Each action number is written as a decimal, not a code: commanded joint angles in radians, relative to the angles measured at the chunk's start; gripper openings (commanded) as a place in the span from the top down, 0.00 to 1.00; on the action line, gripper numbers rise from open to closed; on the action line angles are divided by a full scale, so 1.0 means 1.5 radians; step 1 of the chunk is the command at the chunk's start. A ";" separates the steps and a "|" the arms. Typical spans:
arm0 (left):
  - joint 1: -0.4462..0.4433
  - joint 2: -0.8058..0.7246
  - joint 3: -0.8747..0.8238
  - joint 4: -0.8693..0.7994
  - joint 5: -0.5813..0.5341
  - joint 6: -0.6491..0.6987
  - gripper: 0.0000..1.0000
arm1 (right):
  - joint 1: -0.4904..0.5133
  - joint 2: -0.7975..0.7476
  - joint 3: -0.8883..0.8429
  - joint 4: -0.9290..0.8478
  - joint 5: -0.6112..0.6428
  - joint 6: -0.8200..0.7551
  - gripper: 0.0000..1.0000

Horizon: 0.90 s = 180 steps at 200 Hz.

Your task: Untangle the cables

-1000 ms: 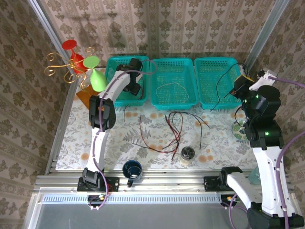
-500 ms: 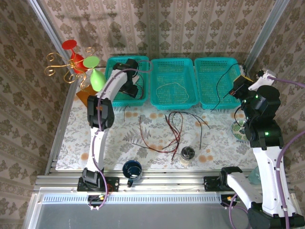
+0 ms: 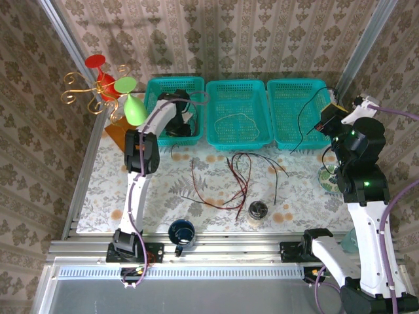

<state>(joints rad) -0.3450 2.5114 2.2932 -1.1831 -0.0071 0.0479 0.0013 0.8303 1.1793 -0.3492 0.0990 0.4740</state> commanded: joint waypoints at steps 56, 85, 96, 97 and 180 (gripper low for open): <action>-0.003 -0.017 -0.063 0.056 -0.008 -0.010 0.72 | 0.006 -0.012 0.019 -0.012 0.006 -0.008 1.00; -0.007 -0.084 -0.154 0.195 -0.065 -0.023 0.77 | 0.007 -0.012 0.020 -0.011 0.007 -0.010 1.00; -0.009 -0.112 -0.186 0.249 -0.092 -0.024 0.76 | 0.006 -0.012 0.019 -0.012 0.006 -0.010 1.00; -0.010 -0.115 -0.187 0.253 -0.095 -0.024 0.76 | 0.007 -0.012 0.019 -0.012 0.006 -0.010 1.00; -0.008 -0.118 -0.131 0.168 -0.023 -0.024 0.61 | 0.006 -0.010 0.016 -0.010 0.006 -0.010 1.00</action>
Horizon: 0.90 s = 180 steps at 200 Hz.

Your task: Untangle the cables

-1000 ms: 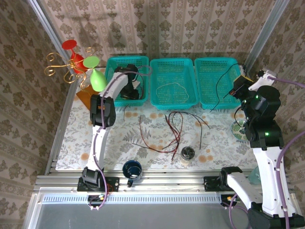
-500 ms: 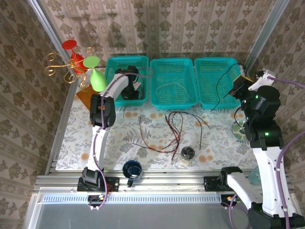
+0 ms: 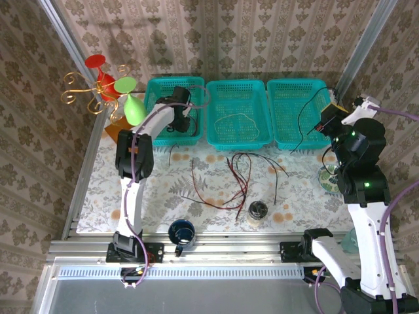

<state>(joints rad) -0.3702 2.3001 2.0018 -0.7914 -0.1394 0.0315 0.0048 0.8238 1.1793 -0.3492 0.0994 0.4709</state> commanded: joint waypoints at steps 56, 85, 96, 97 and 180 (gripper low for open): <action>0.007 0.084 0.142 -0.219 0.053 0.008 0.44 | 0.005 -0.006 0.016 -0.010 0.005 -0.010 1.00; 0.007 0.106 0.144 -0.239 0.082 0.019 0.43 | 0.005 -0.006 0.014 -0.010 0.006 -0.010 1.00; 0.006 0.112 0.142 -0.241 0.092 0.021 0.42 | 0.006 -0.006 0.012 -0.009 0.006 -0.010 1.00; 0.006 0.113 0.142 -0.241 0.093 0.021 0.42 | 0.005 -0.006 0.011 -0.009 0.006 -0.010 1.00; 0.000 0.087 0.014 -0.110 0.058 0.002 0.79 | 0.006 -0.008 0.014 -0.012 0.008 -0.012 1.00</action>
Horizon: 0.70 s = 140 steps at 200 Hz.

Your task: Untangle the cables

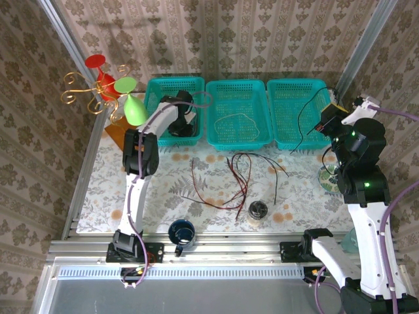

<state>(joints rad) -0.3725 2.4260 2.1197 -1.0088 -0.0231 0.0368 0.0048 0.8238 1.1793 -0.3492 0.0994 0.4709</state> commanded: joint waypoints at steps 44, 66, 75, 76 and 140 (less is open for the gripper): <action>0.006 -0.031 -0.098 0.072 0.011 -0.008 1.00 | 0.006 -0.007 0.013 -0.011 0.008 -0.009 1.00; 0.006 -0.056 -0.095 0.078 0.010 -0.005 1.00 | 0.005 -0.006 0.015 -0.010 0.007 -0.008 1.00; 0.006 -0.066 -0.092 0.080 0.006 -0.004 1.00 | 0.006 -0.007 0.015 -0.010 0.008 -0.008 1.00; 0.006 -0.066 -0.091 0.080 0.006 -0.004 1.00 | 0.007 -0.006 0.015 -0.011 0.008 -0.008 1.00; 0.005 -0.056 0.012 -0.012 0.081 0.001 0.71 | 0.009 -0.005 0.012 -0.011 0.007 -0.007 1.00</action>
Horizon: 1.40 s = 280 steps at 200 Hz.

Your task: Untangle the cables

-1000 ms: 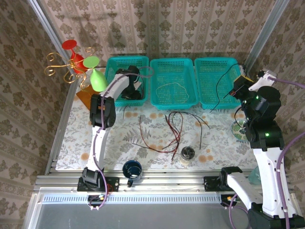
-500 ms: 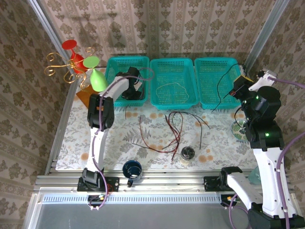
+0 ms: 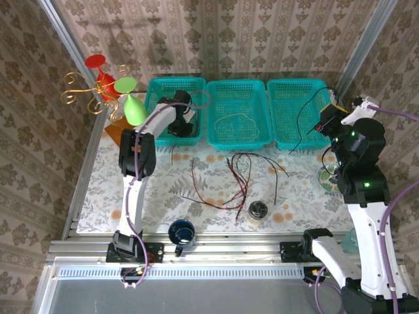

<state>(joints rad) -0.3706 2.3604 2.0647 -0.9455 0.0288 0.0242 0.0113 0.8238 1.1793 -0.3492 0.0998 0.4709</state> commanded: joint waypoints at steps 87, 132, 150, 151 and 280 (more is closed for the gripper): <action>-0.001 0.014 -0.006 -0.018 0.027 0.009 0.47 | 0.005 -0.007 0.012 -0.012 0.011 -0.016 1.00; -0.006 0.037 -0.026 0.009 -0.019 0.021 0.49 | 0.005 -0.006 0.012 -0.012 0.012 -0.016 1.00; -0.013 0.037 -0.049 0.032 -0.053 0.030 0.55 | 0.005 -0.005 0.012 -0.012 0.013 -0.016 1.00; -0.013 0.037 -0.050 0.033 -0.055 0.030 0.56 | 0.005 -0.005 0.012 -0.012 0.012 -0.016 1.00; -0.021 -0.034 -0.015 0.028 -0.092 0.045 1.00 | 0.006 -0.005 0.014 -0.012 0.013 -0.015 1.00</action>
<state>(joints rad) -0.4110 2.3531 1.9888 -0.8337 -0.0807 0.0673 0.0113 0.8242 1.1793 -0.3492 0.1001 0.4671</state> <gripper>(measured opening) 0.053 0.071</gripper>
